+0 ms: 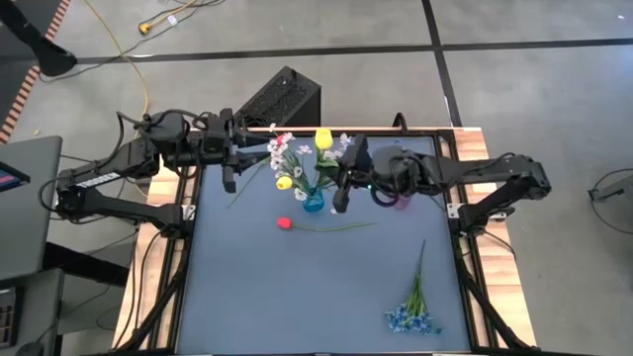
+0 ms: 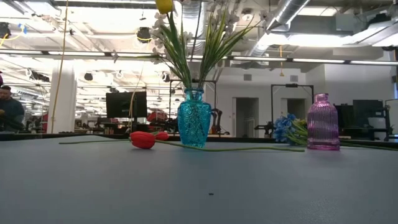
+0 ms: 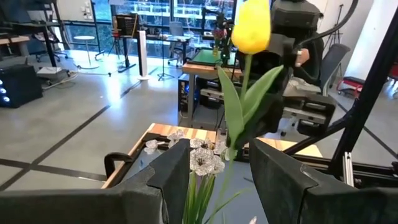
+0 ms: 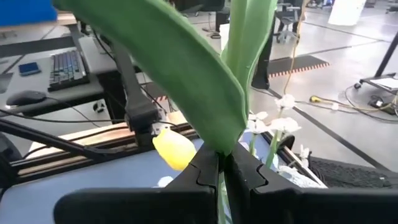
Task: Sort flowers into vase by color
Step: Put the yellow flower into the blue vase
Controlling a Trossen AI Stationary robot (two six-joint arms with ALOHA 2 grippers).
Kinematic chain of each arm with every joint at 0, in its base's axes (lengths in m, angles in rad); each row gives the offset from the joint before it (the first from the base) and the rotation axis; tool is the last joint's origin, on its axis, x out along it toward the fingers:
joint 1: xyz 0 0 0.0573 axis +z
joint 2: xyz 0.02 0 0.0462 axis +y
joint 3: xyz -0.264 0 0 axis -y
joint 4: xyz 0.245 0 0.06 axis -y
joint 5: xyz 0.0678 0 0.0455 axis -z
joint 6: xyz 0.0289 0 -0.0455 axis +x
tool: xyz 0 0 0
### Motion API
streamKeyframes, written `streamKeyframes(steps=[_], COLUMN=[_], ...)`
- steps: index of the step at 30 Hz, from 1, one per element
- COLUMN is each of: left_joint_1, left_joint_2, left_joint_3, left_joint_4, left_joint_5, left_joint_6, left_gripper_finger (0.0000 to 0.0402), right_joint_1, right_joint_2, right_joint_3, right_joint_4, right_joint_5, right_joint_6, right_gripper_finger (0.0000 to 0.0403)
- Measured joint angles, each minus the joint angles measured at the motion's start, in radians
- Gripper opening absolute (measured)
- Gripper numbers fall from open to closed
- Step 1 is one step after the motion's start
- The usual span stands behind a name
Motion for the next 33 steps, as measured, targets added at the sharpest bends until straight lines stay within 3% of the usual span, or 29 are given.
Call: streamKeyframes(steps=[4, 9, 16, 26, 31, 33], left_joint_1=[0.0, 0.0, 0.0, 0.0, 0.0, 0.0], left_joint_2=[0.0, 0.0, 0.0, 0.001, 0.001, 0.001], left_joint_3=[0.0, 0.0, 0.0, 0.0, 0.0, -0.001], left_joint_4=[-0.006, -0.006, -0.005, -0.004, -0.004, -0.002], left_joint_5=[0.0, 0.0, 0.0, 0.0, 0.0, 0.011], left_joint_6=[-0.006, -0.007, -0.002, -0.029, -0.033, -0.016], left_gripper_finger=[0.0154, 0.0154, 0.0154, 0.0154, 0.0154, 0.0154], right_joint_1=[-0.01, -0.01, -0.115, -0.426, -0.504, -0.508], right_joint_2=[0.0, -0.029, -0.046, 0.017, 0.092, 0.12], right_joint_3=[0.0, 0.066, 0.269, 0.302, 0.301, 0.301], right_joint_4=[-0.007, -0.004, -0.247, -0.254, -0.248, -0.258], right_joint_5=[-0.01, -0.116, -0.147, -0.532, -0.675, -0.687], right_joint_6=[0.001, 0.023, 0.001, 0.142, 0.176, 0.168], right_gripper_finger=[0.0036, 0.0036, 0.0034, 0.0033, 0.0033, 0.0033])
